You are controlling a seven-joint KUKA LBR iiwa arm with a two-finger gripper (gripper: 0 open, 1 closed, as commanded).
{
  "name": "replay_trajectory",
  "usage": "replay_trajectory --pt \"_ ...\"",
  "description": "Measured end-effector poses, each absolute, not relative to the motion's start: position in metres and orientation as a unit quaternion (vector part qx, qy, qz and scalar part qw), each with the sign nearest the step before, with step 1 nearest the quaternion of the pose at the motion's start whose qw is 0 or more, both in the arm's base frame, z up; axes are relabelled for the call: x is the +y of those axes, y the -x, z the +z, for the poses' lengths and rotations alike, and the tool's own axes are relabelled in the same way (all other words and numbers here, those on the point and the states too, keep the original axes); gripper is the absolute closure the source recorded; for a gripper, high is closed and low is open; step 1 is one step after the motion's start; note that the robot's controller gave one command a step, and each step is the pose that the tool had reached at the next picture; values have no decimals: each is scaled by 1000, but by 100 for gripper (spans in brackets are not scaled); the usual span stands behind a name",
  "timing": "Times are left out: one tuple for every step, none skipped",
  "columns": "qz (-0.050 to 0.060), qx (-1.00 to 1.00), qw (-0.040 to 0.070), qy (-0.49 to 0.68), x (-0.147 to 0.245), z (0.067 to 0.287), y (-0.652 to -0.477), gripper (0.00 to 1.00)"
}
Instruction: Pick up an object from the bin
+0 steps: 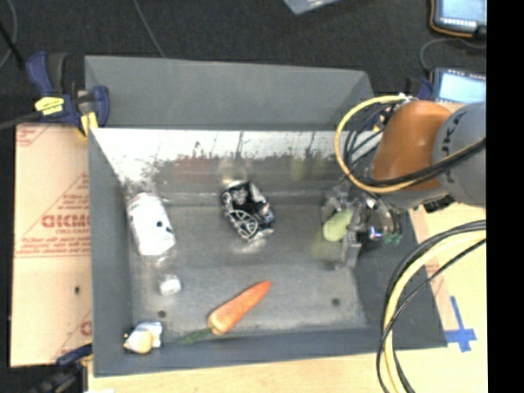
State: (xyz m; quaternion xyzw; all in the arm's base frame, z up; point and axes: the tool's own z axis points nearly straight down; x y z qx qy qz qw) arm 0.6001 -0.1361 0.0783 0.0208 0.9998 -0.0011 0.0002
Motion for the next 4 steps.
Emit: replay_trajectory --pt "0 999 5 -52 -128 74 -608 100" --pt "-1 999 5 -52 -128 74 -608 100" --pt "2 997 5 -72 -136 74 -606 100" --pt "0 997 4 -75 -154 109 -597 100"
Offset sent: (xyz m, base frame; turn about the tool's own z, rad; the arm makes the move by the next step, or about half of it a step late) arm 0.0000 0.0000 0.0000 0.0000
